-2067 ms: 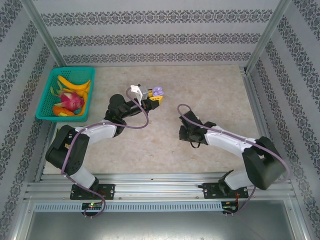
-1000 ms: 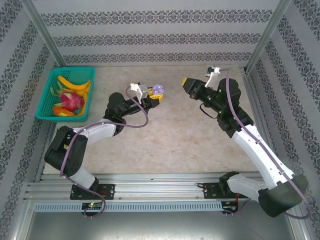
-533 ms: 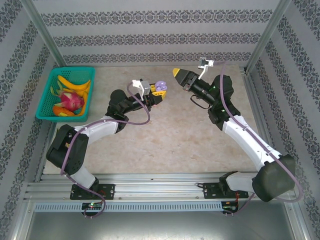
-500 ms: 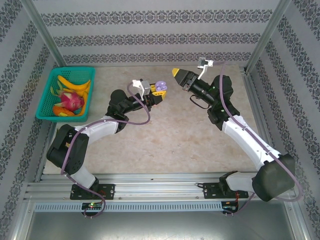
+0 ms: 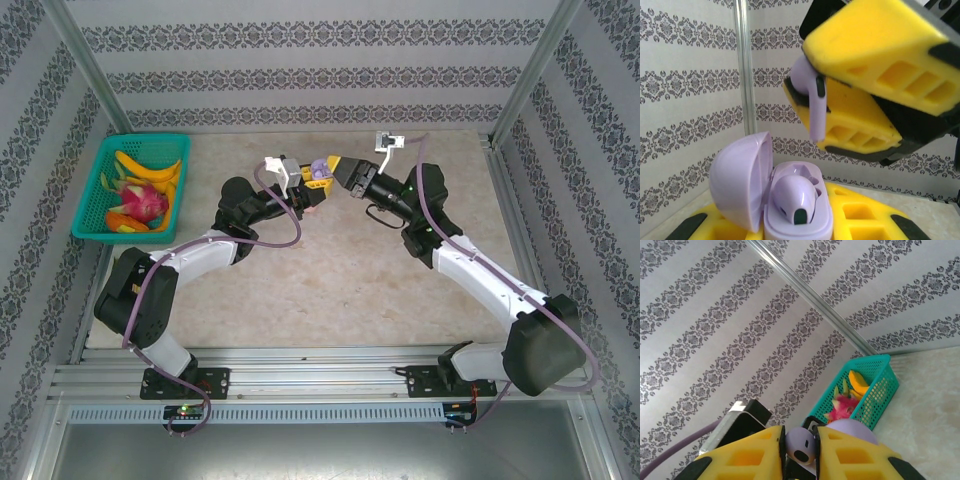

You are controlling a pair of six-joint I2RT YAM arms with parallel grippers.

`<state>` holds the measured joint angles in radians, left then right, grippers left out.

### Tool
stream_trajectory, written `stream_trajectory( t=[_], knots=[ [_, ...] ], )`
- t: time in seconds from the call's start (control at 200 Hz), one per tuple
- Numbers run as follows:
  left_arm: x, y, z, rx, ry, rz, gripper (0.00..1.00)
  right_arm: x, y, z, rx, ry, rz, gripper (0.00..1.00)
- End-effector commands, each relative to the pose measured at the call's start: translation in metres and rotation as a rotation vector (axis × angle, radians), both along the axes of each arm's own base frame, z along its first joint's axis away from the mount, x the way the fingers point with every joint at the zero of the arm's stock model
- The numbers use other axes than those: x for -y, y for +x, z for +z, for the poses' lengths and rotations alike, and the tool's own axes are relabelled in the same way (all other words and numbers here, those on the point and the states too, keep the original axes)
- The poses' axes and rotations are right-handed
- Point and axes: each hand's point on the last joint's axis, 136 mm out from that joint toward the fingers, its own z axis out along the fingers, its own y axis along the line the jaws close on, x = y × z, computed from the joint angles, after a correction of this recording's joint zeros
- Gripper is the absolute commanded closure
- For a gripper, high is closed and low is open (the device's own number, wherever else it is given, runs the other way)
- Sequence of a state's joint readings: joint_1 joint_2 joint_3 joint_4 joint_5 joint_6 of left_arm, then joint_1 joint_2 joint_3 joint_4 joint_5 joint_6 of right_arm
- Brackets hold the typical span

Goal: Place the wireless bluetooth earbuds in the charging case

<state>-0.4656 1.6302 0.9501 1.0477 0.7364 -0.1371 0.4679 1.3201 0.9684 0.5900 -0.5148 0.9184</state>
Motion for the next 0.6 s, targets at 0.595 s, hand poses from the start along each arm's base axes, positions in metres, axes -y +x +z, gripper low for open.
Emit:
stream_trajectory(
  t=[0.595],
  knots=[
    [0.004, -0.008, 0.024, 0.064, -0.041, -0.020, 1.00, -0.010, 0.000, -0.020, -0.008, -0.025, 0.039, 0.77]
  ],
)
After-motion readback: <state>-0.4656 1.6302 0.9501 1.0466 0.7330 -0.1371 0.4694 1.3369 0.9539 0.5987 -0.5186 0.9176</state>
